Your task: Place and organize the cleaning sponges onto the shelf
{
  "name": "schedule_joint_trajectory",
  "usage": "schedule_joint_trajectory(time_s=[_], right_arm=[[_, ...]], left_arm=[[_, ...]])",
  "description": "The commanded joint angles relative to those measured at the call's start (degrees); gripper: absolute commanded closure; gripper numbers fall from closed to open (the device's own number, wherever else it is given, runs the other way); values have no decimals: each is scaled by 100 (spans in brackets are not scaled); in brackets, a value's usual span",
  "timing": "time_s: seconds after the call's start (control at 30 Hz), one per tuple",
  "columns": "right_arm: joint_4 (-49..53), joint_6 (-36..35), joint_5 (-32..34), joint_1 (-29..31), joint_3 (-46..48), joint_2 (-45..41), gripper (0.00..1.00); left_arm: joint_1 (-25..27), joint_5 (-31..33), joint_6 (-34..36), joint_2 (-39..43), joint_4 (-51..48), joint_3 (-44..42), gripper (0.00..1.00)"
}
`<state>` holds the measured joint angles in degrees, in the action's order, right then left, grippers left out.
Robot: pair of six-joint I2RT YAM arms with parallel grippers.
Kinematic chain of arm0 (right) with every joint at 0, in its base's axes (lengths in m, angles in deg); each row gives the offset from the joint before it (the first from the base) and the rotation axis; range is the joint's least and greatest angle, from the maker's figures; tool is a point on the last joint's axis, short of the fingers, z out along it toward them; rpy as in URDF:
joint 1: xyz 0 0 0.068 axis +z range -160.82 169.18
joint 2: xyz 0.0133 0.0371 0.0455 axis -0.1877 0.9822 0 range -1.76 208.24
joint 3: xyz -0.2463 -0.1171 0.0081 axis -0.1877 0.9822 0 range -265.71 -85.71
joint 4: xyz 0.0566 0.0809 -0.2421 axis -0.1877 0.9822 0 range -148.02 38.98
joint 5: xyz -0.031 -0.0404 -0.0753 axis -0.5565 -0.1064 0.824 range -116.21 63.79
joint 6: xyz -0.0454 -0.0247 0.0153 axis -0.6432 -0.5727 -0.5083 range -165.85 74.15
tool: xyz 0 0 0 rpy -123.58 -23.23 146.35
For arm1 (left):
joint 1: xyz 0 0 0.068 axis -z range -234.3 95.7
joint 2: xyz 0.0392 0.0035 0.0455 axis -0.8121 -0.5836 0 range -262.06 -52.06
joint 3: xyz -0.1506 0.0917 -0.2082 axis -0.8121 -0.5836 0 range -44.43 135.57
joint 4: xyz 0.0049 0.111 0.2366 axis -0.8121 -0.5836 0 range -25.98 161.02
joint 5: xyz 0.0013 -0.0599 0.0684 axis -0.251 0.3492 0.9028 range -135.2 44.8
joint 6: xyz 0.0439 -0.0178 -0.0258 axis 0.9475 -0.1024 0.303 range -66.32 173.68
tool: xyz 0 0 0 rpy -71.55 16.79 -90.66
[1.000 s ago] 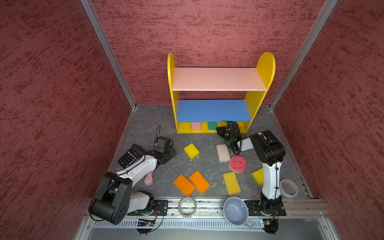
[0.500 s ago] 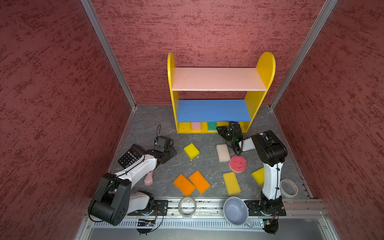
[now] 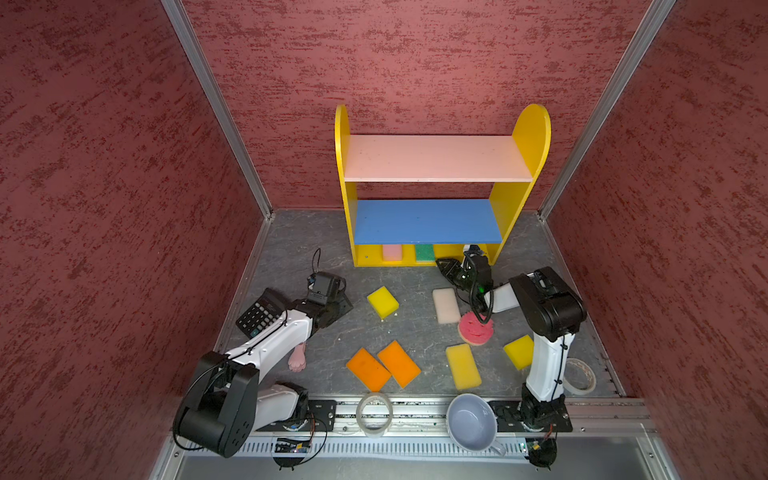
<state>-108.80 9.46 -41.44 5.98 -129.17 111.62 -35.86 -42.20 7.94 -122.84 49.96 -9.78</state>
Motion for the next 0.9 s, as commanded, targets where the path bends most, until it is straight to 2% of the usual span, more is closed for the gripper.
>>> schedule_joint_trajectory(time_s=[0.0,0.13,0.23,0.33,0.87], right_arm=[[-328,44,-2,-10,180,-280,65],[-200,-144,-30,26,317,-447,67],[-157,-211,-126,60,355,-443,81],[-329,-109,-212,78,413,-341,99],[-485,22,-17,262,697,-220,100]], left_arm=[[10,165,60,122,-224,166,42],[-13,183,-79,159,-289,156,42],[-29,157,-177,159,-321,159,42],[-33,175,-277,185,-345,143,42],[-42,148,-392,144,-207,34,42]])
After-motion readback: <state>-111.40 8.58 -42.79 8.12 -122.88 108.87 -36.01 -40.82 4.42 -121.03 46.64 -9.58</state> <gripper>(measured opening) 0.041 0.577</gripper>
